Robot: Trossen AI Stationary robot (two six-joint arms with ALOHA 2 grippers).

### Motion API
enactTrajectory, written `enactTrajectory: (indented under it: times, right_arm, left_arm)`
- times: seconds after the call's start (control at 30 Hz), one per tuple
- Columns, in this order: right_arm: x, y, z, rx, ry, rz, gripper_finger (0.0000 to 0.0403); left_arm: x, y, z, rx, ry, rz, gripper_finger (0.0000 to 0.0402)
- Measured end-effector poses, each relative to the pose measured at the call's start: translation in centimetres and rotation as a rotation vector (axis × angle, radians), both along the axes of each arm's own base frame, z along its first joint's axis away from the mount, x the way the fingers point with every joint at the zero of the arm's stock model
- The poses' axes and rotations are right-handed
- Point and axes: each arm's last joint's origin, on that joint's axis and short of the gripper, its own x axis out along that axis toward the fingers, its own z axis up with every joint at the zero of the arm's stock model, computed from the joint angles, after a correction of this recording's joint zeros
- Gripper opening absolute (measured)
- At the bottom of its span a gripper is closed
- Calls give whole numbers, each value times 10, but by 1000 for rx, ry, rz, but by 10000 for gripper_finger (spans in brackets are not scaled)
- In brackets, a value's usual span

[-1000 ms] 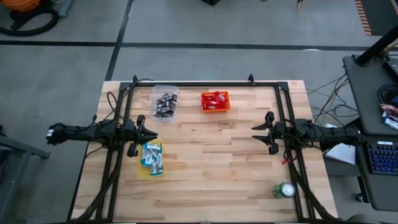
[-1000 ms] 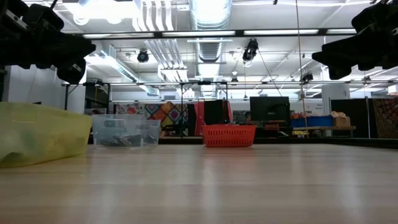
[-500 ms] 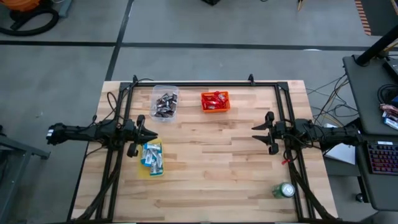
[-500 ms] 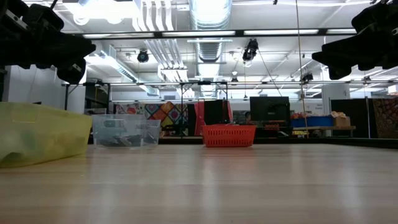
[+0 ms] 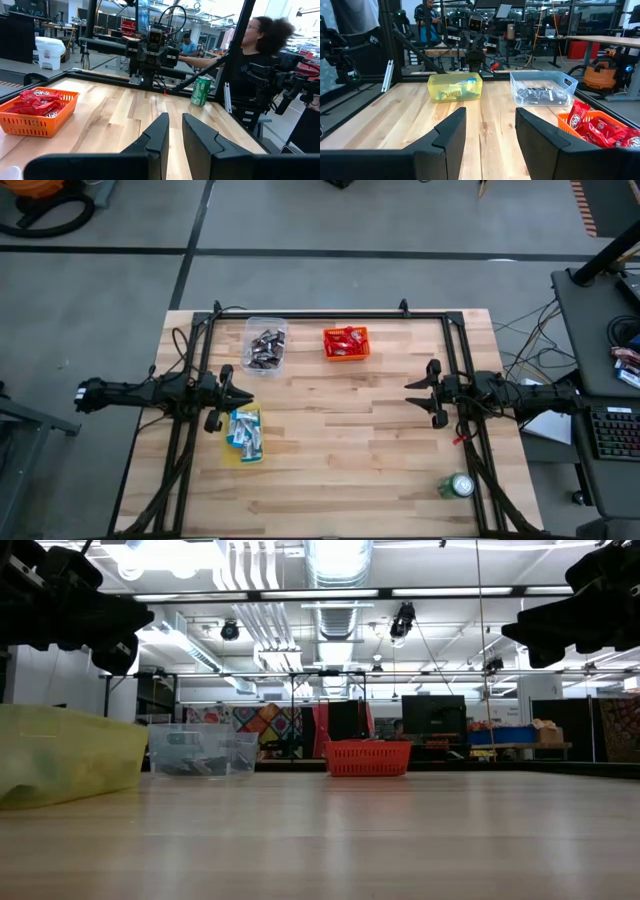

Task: Sort candy
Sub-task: Return to Home Position

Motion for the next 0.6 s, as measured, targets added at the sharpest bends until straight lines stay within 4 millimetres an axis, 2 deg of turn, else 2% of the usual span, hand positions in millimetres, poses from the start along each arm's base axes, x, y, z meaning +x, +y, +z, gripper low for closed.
enactTrajectory:
  times: [0.6]
  right_arm:
    - [0,0,0,0,0,0,160]
  left_arm:
    - [0,0,0,0,0,0,37]
